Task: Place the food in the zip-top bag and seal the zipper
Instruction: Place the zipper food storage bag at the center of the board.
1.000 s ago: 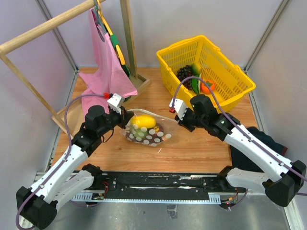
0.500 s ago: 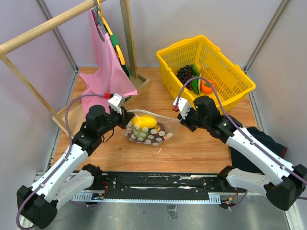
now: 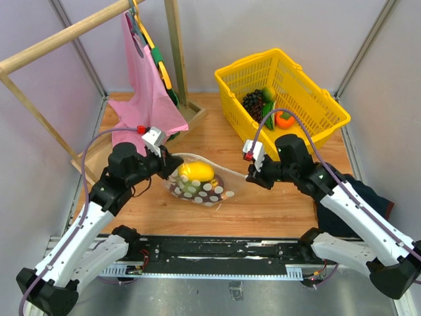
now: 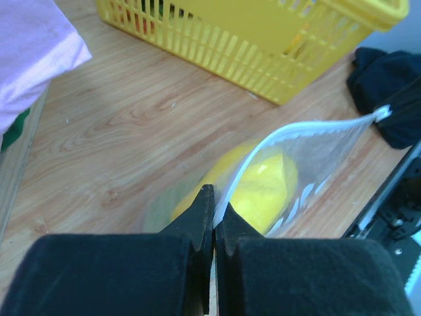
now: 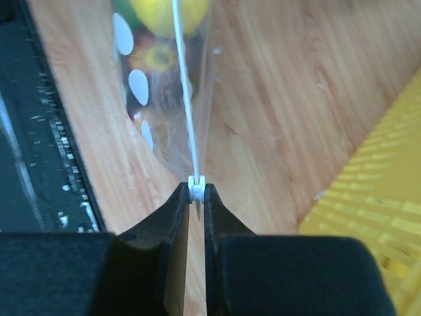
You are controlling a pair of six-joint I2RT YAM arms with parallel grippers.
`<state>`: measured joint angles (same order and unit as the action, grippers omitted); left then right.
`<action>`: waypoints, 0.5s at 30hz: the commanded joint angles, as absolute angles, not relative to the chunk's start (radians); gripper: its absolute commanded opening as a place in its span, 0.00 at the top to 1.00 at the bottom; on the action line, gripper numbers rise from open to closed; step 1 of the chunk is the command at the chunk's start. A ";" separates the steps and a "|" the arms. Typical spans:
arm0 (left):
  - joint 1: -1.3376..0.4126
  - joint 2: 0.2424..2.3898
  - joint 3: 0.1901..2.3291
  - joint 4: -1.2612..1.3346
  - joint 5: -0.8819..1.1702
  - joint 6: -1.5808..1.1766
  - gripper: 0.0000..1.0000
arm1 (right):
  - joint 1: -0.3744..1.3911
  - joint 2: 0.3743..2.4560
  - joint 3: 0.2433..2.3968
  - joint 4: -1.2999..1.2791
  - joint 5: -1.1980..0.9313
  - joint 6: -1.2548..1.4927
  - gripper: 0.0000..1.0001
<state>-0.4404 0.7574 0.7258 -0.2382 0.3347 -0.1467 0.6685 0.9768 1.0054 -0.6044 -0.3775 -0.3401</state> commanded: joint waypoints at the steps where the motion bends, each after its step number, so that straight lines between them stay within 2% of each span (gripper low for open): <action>1: -0.432 0.729 0.824 -0.350 0.375 -0.228 1.00 | 0.656 0.983 1.042 -0.685 -0.620 -0.334 0.99; 4: -0.431 0.775 0.867 -0.443 0.461 -0.226 1.00 | 0.656 1.027 1.047 -0.713 -0.702 -0.342 0.99; 7: -0.431 0.841 0.872 -0.496 0.425 -0.232 1.00 | 0.656 1.079 1.052 -0.699 -0.659 -0.326 0.99; 15: -0.431 1.010 0.833 -0.299 0.140 -0.304 0.97 | 0.656 1.256 1.074 -0.484 -0.199 -0.125 0.97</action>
<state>-0.4385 0.9714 0.8494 -0.4286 0.2817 -0.2592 0.6651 1.1873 1.0241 -0.6106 -0.4591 -0.2462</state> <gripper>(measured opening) 0.014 0.108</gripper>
